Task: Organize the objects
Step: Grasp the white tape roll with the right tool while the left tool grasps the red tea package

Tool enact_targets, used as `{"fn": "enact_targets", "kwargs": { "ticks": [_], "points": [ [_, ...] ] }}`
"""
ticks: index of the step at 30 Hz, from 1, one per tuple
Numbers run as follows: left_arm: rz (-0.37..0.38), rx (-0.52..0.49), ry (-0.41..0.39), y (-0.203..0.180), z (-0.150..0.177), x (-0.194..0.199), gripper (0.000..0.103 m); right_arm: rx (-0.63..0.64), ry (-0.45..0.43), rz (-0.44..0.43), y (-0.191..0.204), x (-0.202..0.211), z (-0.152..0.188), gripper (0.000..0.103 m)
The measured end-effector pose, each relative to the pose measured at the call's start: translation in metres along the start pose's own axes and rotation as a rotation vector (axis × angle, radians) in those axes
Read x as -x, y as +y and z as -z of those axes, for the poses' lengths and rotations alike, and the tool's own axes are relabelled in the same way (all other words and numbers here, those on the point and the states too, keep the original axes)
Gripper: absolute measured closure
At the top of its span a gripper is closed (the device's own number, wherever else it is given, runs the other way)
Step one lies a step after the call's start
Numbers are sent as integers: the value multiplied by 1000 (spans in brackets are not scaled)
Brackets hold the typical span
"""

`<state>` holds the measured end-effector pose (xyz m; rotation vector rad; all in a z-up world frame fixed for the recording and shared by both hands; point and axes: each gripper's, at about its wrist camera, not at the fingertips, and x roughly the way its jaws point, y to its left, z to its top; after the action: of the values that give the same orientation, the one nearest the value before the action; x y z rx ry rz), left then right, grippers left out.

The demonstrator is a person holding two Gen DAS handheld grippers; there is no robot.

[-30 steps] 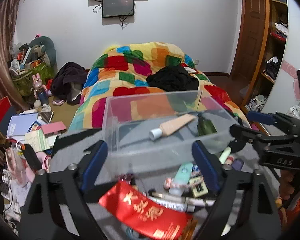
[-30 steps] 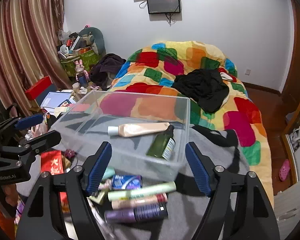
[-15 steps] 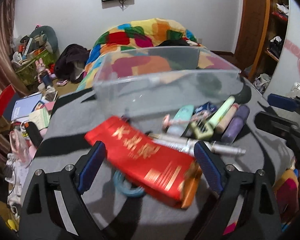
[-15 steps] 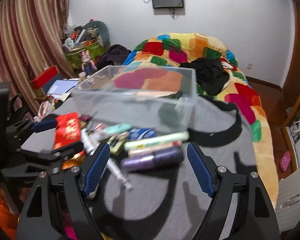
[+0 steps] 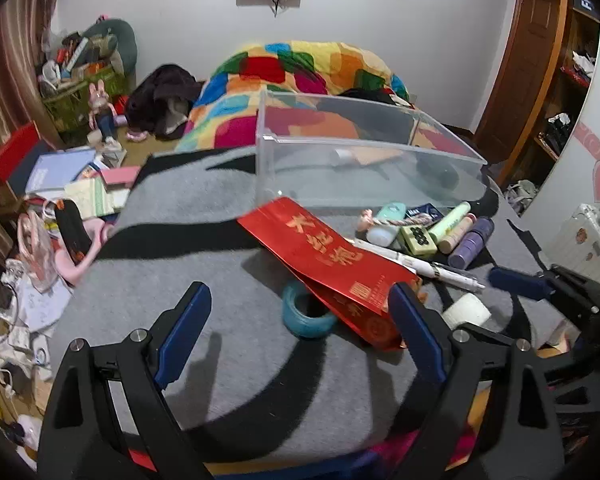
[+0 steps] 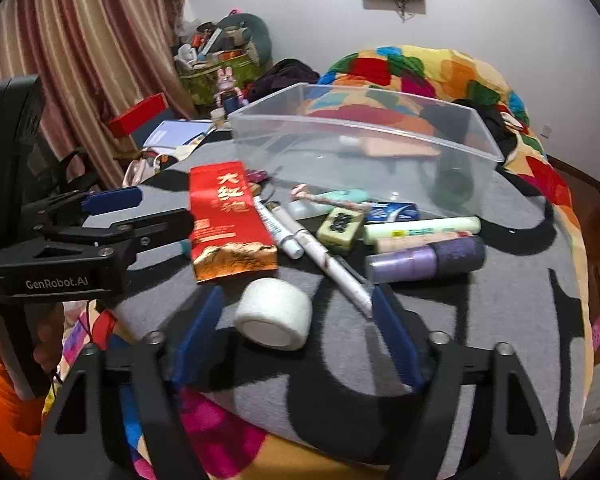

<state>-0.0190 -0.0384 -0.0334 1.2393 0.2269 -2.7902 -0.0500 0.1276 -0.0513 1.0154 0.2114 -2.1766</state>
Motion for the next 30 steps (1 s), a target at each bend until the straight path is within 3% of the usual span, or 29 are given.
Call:
{"fn": "enact_targets", "kwargs": {
  "ticks": [6, 10, 15, 18, 20, 22, 26, 30],
  "points": [
    [45, 9, 58, -17, 0, -14, 12, 32, -16, -27, 1, 7, 3, 76],
    [61, 10, 97, -33, -9, -27, 10, 43, -55, 26, -7, 24, 3, 86],
    [29, 5, 130, -47, -15, -45, 8, 9, -50, 19, -24, 28, 7, 86],
    [-84, -66, 112, -57, -11, -51, 8, -3, -49, 1, -26, 27, 10, 86],
    [-121, -110, 100, -59, -6, -48, 7, 1, -51, -4, -26, 29, 10, 85],
    [-138, -134, 91, -55, -1, -42, 8, 3, -51, -16, -26, 30, 11, 80],
    [-151, -146, 71, -41, 9, -26, 11, -10, -57, -48, -26, 31, 12, 58],
    [-151, -129, 56, -28, 13, -15, 11, -8, -64, -55, -22, 31, 11, 50]
  ]
}}
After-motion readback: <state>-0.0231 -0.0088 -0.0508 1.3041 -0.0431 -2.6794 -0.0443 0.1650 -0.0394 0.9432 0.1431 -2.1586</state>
